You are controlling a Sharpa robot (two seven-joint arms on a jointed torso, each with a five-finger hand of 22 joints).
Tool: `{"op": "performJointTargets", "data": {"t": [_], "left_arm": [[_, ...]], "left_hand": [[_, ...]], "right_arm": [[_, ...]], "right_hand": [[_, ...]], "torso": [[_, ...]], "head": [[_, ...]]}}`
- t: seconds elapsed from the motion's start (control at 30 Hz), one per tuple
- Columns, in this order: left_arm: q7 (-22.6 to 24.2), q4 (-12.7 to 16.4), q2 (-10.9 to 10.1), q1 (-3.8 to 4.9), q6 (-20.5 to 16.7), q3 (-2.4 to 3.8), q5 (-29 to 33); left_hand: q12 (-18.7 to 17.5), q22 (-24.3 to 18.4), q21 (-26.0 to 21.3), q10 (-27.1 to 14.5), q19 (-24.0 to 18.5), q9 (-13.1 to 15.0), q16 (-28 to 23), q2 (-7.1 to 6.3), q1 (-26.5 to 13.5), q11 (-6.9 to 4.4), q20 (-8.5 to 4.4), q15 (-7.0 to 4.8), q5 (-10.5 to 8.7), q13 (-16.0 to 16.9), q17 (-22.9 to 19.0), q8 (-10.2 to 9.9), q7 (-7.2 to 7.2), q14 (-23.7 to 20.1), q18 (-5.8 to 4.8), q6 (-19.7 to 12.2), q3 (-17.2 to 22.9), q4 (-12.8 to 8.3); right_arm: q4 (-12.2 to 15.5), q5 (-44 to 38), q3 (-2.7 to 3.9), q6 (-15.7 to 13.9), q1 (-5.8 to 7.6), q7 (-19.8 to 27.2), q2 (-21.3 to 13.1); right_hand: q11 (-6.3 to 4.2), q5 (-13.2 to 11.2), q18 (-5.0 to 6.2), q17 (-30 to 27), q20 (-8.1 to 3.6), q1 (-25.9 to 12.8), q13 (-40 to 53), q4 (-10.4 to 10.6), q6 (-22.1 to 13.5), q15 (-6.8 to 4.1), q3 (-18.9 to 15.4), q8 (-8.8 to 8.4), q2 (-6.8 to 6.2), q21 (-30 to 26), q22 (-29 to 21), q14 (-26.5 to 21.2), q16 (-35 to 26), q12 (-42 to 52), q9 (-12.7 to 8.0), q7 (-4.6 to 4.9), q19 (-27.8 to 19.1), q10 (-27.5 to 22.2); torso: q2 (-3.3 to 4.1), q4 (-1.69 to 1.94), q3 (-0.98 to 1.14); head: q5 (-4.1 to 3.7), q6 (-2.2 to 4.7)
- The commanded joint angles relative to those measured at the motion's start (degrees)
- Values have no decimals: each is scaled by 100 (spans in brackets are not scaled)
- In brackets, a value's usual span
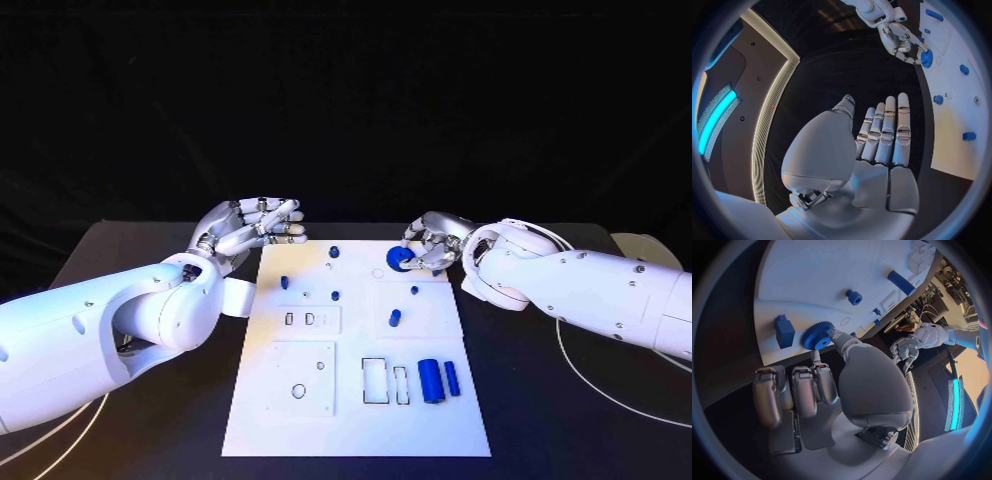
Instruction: Assemble the parts on the task board
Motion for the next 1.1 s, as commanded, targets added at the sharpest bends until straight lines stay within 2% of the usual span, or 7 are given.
{"op": "performJointTargets", "data": {"t": [0.03,0.4,0.7,1.1], "left_arm": [[36,6,9,7,110,4,9],[27,2,11,7,125,4,9],[16,-7,7,6,159,4,9],[0,-9,-6,6,159,4,9]], "left_hand": [[-37,-10,-38,-6,48,-6,-22,34,18,27,11,8,15,-1,10,-17,136,-23,35,-33,-10,15],[-37,-10,-38,-6,48,-6,-22,34,18,27,11,8,15,-1,10,-17,136,-23,35,-33,-10,15],[-44,-10,-43,-2,50,-6,-27,46,21,27,12,8,15,0,18,-18,136,-28,36,-31,-5,17],[-47,-11,-44,1,51,-6,-29,58,29,26,12,7,15,0,22,-19,134,-29,36,-30,3,15]], "right_arm": [[-11,-139,-3,-64,-6,-56,25],[-65,-418,-23,-74,-19,-92,118],[-41,-1066,-34,-39,-63,-123,136],[10,-1521,-36,8,-90,-97,118]], "right_hand": [[6,19,-58,965,32,39,679,-38,-29,38,8,20,-1,31,1263,499,39,32,7,4,400,23],[1,21,-73,1005,38,90,803,-56,68,38,69,114,56,69,1319,506,57,148,29,-5,441,106],[-25,1,-87,1036,26,210,885,-162,214,20,147,218,25,105,1372,511,70,226,40,-34,480,159],[-17,-22,-92,1057,22,278,869,-248,151,22,194,196,-30,117,1392,514,79,209,11,-22,494,136]], "torso": [[1,-5,3],[2,3,1],[-5,-10,4],[1,-4,5]], "head": [[10,-5],[19,-28],[47,-35],[23,-38]]}}
